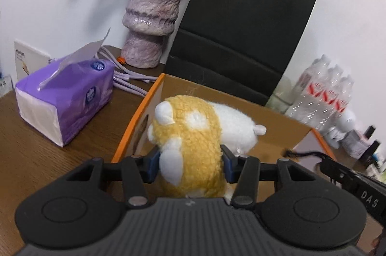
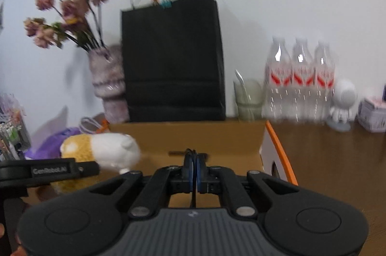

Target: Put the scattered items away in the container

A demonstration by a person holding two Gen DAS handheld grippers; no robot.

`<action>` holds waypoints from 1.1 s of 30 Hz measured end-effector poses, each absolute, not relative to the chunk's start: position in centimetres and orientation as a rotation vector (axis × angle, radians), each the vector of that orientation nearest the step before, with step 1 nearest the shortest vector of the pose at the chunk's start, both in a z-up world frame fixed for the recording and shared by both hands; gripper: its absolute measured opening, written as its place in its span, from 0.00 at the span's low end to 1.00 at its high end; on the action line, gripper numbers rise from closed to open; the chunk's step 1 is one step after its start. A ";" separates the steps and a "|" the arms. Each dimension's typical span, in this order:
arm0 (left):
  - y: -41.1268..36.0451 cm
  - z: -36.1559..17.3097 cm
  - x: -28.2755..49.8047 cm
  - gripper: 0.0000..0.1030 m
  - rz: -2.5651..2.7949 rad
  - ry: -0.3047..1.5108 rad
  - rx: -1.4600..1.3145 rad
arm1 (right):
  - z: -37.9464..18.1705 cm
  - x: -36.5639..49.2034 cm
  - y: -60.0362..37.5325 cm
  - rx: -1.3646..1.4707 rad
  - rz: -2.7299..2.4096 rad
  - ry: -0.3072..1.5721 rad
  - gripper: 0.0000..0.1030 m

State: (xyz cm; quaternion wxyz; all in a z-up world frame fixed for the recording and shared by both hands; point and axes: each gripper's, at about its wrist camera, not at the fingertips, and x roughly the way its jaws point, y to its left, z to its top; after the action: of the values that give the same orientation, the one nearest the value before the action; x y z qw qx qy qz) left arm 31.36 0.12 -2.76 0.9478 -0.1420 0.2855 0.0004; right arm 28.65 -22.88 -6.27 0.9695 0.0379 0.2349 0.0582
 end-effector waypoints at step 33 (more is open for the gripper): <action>-0.8 2.2 25.0 1.00 -0.042 0.444 -0.177 | -2.9 24.7 -24.1 0.089 0.111 0.497 1.00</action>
State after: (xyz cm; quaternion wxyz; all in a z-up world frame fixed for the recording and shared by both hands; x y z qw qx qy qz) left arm 25.02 -0.80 2.21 0.9713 -0.0877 0.2200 -0.0208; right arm 24.68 -24.07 -2.93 0.9667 0.0441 0.2460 0.0550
